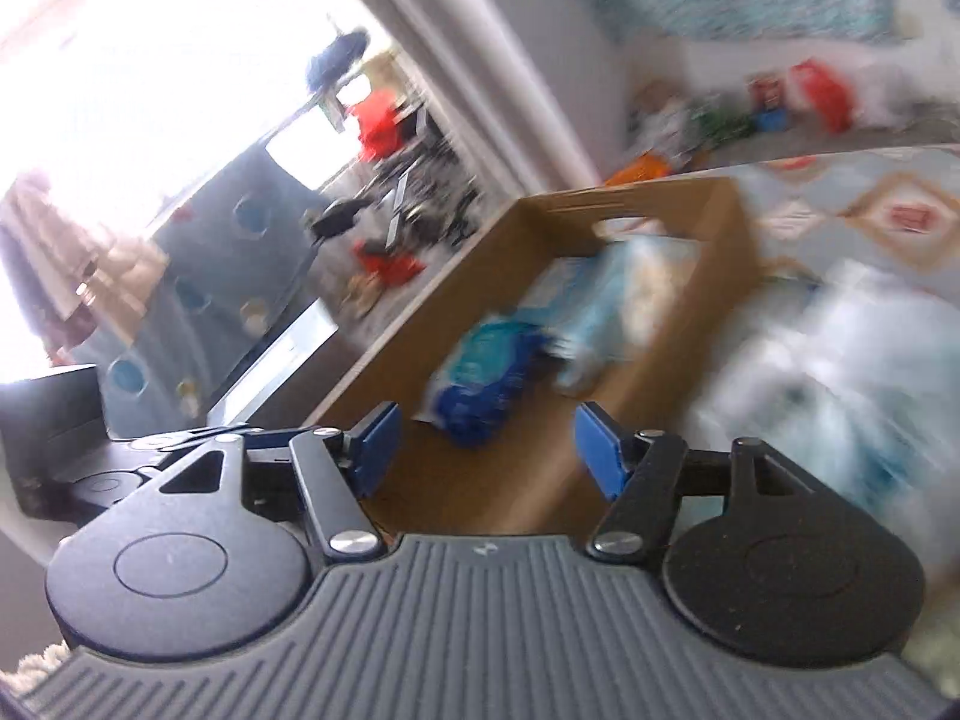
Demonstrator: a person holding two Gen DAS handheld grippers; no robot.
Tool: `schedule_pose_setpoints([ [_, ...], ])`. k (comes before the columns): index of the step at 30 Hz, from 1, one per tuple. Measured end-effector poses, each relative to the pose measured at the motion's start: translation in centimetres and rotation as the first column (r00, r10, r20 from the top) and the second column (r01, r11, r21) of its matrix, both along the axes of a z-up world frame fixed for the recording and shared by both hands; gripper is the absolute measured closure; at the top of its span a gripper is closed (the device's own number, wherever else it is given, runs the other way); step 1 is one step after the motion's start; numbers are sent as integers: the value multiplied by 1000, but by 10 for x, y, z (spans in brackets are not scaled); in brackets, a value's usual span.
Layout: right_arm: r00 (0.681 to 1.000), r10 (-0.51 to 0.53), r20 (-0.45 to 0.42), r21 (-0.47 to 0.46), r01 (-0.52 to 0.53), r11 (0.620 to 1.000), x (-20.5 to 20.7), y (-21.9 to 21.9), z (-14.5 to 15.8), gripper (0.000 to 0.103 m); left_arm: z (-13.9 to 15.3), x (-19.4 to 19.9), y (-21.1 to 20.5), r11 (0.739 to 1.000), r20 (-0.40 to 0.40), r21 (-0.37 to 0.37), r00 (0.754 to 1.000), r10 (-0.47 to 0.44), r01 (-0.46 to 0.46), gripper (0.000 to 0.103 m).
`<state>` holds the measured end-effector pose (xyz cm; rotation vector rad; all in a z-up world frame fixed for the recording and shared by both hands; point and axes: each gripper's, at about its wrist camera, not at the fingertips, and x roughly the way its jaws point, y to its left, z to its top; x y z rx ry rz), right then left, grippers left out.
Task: Organize soft objects
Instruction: 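Move the right gripper past the white plastic bag toward the pink plush doll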
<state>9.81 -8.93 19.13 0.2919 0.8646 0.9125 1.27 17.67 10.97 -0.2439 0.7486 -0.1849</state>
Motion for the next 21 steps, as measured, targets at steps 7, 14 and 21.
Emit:
schedule_pose_setpoints([
  [7,974,-225,-25,22,226,974,-54,-82,-57,36,-50,28,-76,993,-53,80,996,-77,81,16],
  [14,938,-327,-116,48,334,941,-69,-98,-125,33,-69,38,-101,982,-79,166,994,-77,89,15],
  [21,917,-360,-171,65,375,925,-64,-117,-137,31,-67,34,-100,981,-77,169,994,-82,94,15],
])
